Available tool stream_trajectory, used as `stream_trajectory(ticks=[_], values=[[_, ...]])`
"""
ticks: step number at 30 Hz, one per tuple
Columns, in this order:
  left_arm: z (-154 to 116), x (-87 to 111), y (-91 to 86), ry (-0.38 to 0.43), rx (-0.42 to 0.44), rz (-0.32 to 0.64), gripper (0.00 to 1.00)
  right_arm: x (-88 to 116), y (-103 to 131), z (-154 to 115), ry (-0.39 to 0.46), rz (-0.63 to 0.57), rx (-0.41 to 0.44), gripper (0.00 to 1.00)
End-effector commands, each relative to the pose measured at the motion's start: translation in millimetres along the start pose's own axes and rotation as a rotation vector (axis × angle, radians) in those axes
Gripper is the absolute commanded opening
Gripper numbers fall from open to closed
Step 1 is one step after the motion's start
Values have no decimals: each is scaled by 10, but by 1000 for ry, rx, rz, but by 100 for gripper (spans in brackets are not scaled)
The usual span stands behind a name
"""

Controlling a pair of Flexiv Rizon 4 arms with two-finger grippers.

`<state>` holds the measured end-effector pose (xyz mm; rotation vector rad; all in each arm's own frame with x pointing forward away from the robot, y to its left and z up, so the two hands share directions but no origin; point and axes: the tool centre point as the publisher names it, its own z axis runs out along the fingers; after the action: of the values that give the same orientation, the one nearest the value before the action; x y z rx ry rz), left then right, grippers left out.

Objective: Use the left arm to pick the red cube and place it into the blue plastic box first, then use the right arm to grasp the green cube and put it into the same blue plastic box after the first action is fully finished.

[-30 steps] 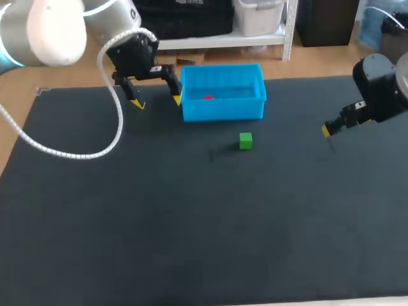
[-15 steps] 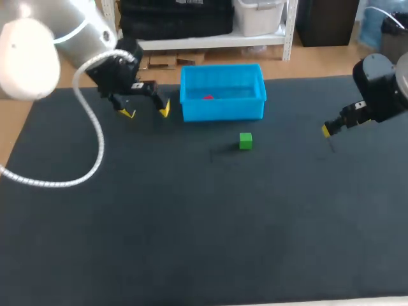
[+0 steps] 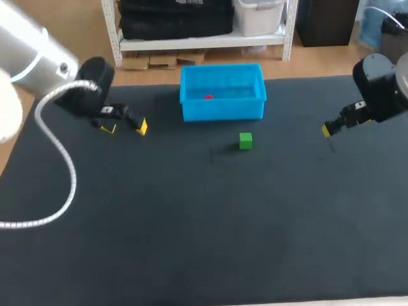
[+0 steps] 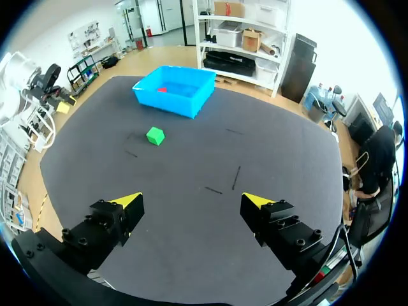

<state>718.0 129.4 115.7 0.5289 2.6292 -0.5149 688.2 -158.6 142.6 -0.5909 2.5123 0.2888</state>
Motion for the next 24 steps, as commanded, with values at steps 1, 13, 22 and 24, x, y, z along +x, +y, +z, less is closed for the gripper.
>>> stream_trajectory(ticks=[1,13,22,24], values=[[-24,102,19,-342,17,15,100,3,2,0,-1,0,1,100],[-12,3,-74,-344,35,36,100,3,2,0,-1,0,1,100],[-53,-133,-113,-350,37,91,100,3,2,0,-1,0,1,100],[-62,-158,-118,-348,40,105,100,3,2,0,-1,0,1,100]])
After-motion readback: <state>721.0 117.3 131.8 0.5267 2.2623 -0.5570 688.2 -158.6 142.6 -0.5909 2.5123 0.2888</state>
